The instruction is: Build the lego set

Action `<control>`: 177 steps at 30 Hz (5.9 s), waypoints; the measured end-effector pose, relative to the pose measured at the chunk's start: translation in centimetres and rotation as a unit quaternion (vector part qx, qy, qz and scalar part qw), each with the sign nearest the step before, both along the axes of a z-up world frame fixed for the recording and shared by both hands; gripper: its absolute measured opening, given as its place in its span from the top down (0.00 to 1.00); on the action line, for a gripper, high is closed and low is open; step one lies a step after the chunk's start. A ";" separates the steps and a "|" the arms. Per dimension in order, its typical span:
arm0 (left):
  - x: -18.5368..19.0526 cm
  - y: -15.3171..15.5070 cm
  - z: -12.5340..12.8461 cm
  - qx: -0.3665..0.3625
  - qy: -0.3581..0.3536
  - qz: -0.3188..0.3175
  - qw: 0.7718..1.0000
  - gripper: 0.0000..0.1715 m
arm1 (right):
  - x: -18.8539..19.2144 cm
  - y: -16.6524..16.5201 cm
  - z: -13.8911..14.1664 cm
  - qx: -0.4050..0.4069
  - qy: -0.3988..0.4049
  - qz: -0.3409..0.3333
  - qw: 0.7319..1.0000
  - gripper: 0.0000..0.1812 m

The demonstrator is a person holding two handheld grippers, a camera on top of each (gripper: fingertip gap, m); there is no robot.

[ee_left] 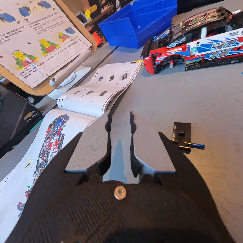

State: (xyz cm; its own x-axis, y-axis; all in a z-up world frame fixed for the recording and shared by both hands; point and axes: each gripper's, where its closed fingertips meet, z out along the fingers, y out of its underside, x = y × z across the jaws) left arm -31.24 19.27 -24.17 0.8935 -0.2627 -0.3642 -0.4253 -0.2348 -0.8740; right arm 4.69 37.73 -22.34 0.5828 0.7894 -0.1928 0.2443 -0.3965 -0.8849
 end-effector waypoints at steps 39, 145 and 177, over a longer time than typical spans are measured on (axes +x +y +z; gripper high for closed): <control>-1.5 0.4 0.3 0.014 0.018 0.063 0.998 0.89 | 5.5 1.2 -4.1 -0.143 -0.190 0.011 0.971 0.66; -0.2 0.8 -2.5 -0.100 -0.036 0.000 0.994 0.86 | 17.5 -7.0 -7.0 -0.152 0.030 -0.148 0.977 0.66; 13.5 1.1 7.8 -0.021 -0.068 -0.122 0.990 0.86 | 17.7 -9.4 -8.2 -0.379 0.196 -0.012 0.905 0.95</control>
